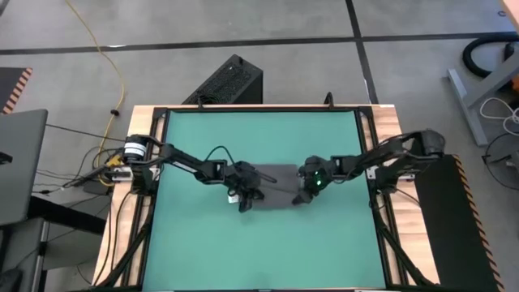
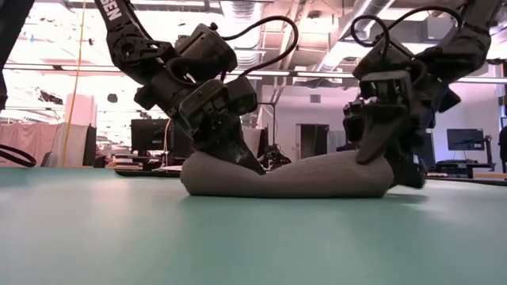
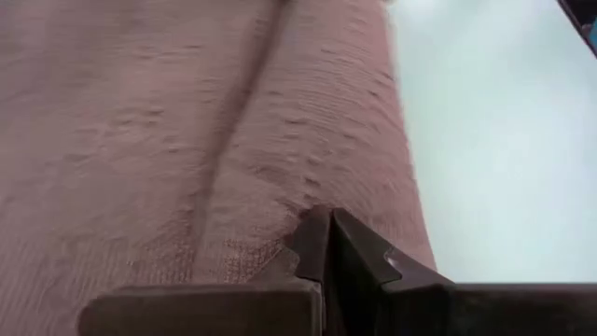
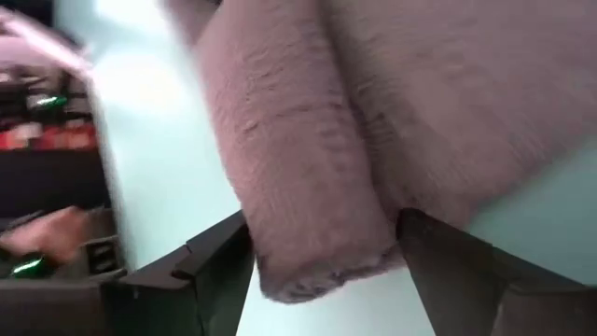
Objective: Roll towel
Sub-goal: Roll the gray towel
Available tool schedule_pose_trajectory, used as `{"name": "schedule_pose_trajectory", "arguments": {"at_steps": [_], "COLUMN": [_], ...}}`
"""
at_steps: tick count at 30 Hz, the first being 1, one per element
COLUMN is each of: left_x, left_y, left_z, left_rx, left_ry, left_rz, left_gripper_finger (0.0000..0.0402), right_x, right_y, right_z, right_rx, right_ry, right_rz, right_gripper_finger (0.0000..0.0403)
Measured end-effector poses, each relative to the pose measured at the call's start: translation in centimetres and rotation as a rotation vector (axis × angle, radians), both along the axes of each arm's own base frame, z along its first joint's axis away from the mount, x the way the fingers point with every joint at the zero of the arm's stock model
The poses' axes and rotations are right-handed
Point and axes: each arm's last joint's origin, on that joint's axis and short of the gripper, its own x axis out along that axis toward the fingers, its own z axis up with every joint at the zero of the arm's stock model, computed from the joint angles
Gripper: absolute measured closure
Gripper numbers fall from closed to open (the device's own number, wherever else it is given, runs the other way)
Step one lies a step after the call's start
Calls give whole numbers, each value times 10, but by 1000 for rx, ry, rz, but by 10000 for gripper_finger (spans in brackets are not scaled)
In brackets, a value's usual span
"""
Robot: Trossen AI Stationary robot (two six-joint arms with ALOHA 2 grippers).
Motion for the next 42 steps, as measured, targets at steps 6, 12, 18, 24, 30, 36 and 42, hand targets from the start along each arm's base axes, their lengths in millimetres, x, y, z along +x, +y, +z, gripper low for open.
{"name": "schedule_pose_trajectory", "arguments": {"at_steps": [6, 12, 18, 24, 30, 36, 42], "left_x": [0, -1, -1, 0, 1, 1, 2], "left_y": [5, 10, 11, 11, 11, 10, 10], "left_z": [0, 0, 0, 1, 2, 2, 4], "left_rx": [-29, -58, -80, -104, -113, -135, -137], "left_ry": [3, 6, 9, 8, -7, -8, -28], "left_rz": [6, 20, 34, 53, 60, 38, 16], "left_gripper_finger": [401, 401, 402, 402, 402, 402, 402], "right_x": [-18, -24, -24, -16, -5, 6, 10], "right_y": [-5, 19, 63, 79, 77, 68, 56], "right_z": [31, 62, 59, 39, 10, -12, -22], "right_rx": [-196, -521, -976, -1171, -1256, -1293, -1233], "right_ry": [-78, -324, -443, -384, -275, -201, -138], "right_rz": [13, 166, 431, 485, 518, 514, 449], "right_gripper_finger": [113, 112, 112, 112, 112, 128, 249]}}
